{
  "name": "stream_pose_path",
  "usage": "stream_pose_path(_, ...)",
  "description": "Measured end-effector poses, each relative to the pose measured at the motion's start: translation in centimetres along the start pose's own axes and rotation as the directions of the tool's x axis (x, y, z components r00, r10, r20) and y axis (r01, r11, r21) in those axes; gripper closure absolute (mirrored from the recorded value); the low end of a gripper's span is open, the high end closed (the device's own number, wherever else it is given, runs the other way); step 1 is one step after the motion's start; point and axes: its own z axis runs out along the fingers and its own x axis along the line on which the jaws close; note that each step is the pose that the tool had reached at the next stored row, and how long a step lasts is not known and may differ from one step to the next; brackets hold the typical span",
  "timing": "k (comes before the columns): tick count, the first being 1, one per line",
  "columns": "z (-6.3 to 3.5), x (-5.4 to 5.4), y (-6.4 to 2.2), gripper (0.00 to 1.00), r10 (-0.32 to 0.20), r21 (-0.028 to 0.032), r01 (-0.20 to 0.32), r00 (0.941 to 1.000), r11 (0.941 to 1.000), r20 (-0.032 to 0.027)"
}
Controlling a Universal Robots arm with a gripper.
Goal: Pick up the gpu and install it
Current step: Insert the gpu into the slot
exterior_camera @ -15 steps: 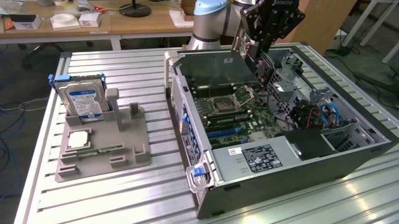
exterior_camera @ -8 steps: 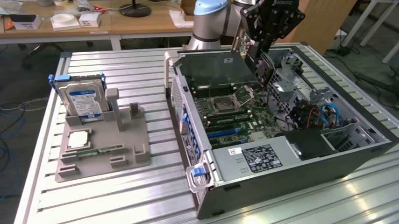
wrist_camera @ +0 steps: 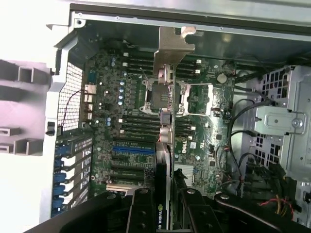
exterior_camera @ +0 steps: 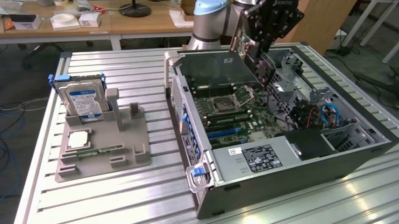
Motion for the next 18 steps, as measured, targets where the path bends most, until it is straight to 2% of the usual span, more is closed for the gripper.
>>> stream_pose_path(4,0.04,0.0,-0.01,0.74,-0.06,0.0008,0.06,0.9982,0.9982,-0.0026)
stream_pose_path(8,0.12,0.0,-0.03,0.74,-0.113,0.001,0.113,0.9936,0.9936,-0.0047)
stream_pose_path(11,0.18,0.0,-0.04,0.74,-0.157,0.0012,0.157,0.9876,0.9876,-0.0065)
stream_pose_path(18,0.43,0.0,-0.09,0.74,-0.244,0.0013,0.244,0.9696,0.9696,-0.0103)
